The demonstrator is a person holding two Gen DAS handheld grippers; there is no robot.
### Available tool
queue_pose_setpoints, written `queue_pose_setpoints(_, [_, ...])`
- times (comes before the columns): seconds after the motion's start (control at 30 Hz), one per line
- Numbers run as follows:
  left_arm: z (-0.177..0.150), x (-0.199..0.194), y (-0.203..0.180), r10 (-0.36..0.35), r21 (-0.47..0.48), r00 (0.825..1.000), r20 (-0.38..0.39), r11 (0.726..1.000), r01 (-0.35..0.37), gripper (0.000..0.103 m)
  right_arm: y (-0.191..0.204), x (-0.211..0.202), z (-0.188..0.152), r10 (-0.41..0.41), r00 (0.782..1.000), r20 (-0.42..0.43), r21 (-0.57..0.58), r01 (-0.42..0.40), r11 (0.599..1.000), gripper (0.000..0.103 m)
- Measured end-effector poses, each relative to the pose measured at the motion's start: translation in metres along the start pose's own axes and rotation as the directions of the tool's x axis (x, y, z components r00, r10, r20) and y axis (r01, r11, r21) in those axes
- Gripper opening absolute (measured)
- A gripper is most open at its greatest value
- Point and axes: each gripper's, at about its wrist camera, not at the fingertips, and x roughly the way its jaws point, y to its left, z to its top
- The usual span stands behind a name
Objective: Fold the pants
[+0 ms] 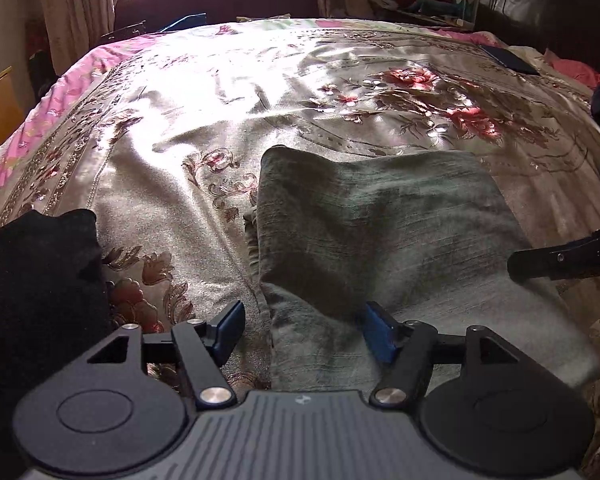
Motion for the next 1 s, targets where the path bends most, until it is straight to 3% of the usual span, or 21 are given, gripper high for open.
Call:
queue_pose_setpoints(0.33, [-0.01, -0.001, 0.008, -0.119, -0.061, 0.992, 0.033, 0.991, 0.121, 0.079, 0.001, -0.006, 0.0, 0.016, 0.999, -0.027, -0.057, -0.018, 0.998, 0.047])
queue_pose_setpoints(0.6, [-0.009, 0.002, 0.012, -0.195, -0.072, 0.98, 0.033, 0.978, 0.197, 0.081, 0.006, 0.003, 0.0, 0.103, 0.994, -0.034, -0.039, -0.105, 0.994, 0.05])
queue_pose_setpoints(0.73, [-0.011, 0.006, 0.018, -0.227, -0.08, 0.974, 0.022, 0.971, 0.228, 0.083, 0.01, 0.002, 0.002, 0.135, 0.99, -0.049, -0.085, -0.139, 0.987, 0.05])
queue_pose_setpoints(0.9, [-0.005, 0.021, 0.029, -0.27, -0.175, 0.963, 0.027, 0.947, 0.27, 0.085, 0.003, 0.031, 0.007, 0.166, 0.985, -0.046, -0.012, -0.167, 0.986, 0.05])
queue_pose_setpoints(1.0, [-0.004, 0.02, 0.024, -0.258, -0.159, 0.966, 0.021, 0.953, 0.258, 0.087, 0.001, 0.044, 0.01, 0.181, 0.983, -0.03, 0.046, -0.18, 0.983, 0.039])
